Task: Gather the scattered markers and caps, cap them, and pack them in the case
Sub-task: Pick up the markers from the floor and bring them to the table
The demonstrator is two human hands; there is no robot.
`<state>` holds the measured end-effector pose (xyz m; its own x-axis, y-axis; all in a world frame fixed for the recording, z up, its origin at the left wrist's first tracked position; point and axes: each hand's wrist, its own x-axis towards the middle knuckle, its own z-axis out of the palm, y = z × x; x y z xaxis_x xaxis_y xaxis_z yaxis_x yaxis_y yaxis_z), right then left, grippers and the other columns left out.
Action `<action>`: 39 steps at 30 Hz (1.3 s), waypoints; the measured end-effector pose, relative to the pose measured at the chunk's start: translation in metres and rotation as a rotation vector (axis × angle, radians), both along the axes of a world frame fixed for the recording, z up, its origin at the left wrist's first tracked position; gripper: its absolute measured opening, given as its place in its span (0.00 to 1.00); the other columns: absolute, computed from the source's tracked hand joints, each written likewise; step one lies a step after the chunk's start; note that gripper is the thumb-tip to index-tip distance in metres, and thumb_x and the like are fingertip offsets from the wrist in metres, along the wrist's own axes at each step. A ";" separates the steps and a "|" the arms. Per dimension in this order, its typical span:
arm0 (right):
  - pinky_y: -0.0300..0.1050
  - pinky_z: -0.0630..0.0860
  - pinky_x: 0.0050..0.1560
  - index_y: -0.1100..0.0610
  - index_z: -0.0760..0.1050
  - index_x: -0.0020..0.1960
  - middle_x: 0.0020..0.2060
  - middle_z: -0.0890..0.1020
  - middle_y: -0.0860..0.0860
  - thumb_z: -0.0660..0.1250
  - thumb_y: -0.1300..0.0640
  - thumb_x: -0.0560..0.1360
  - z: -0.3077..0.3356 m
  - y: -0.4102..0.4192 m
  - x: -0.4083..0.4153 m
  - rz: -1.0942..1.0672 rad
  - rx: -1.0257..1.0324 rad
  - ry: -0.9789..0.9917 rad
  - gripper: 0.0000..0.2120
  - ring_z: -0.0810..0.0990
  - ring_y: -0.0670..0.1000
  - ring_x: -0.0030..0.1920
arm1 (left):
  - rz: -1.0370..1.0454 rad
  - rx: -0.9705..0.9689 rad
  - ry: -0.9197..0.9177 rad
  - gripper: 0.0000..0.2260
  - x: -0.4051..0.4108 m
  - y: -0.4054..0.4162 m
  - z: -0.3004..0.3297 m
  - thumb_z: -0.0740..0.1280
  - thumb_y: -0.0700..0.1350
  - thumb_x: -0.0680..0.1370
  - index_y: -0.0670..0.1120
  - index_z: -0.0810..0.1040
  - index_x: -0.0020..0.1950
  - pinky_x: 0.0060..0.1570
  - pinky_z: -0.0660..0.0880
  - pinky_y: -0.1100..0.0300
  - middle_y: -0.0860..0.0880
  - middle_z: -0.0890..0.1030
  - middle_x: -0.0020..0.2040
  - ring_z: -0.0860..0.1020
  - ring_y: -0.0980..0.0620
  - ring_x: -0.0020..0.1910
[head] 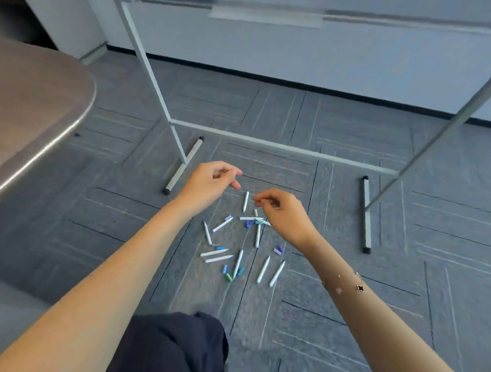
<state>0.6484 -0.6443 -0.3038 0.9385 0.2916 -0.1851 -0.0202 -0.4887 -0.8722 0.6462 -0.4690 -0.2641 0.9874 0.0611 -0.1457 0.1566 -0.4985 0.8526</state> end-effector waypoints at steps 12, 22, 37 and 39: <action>0.45 0.77 0.48 0.54 0.79 0.55 0.51 0.83 0.50 0.58 0.60 0.78 -0.243 0.041 0.065 -0.068 -0.272 0.189 0.12 0.82 0.53 0.46 | 0.031 -0.066 0.379 0.07 0.087 0.072 -0.257 0.61 0.47 0.80 0.50 0.80 0.51 0.30 0.67 0.63 0.55 0.83 0.44 0.68 0.56 0.28; 0.31 0.65 0.26 0.58 0.77 0.47 0.36 0.79 0.52 0.59 0.62 0.78 -0.409 0.017 0.060 -0.375 -0.479 0.333 0.08 0.71 0.45 0.28 | -0.097 0.146 0.472 0.04 0.089 0.108 -0.436 0.66 0.46 0.78 0.49 0.80 0.48 0.42 0.74 0.62 0.56 0.80 0.41 0.79 0.55 0.43; 0.39 0.60 0.23 0.62 0.68 0.35 0.24 0.69 0.52 0.63 0.60 0.77 -0.491 -0.034 0.016 -0.507 -0.652 0.543 0.12 0.65 0.49 0.23 | -0.442 0.668 0.460 0.07 0.058 0.088 -0.514 0.70 0.45 0.75 0.48 0.78 0.52 0.52 0.78 0.55 0.50 0.76 0.59 0.78 0.50 0.53; 0.40 0.62 0.24 0.63 0.67 0.42 0.29 0.71 0.53 0.62 0.63 0.75 -0.488 -0.029 0.021 -0.549 -0.608 0.552 0.05 0.66 0.49 0.26 | -0.460 0.706 0.418 0.07 0.055 0.086 -0.518 0.68 0.44 0.76 0.47 0.77 0.54 0.52 0.77 0.58 0.49 0.75 0.62 0.77 0.50 0.57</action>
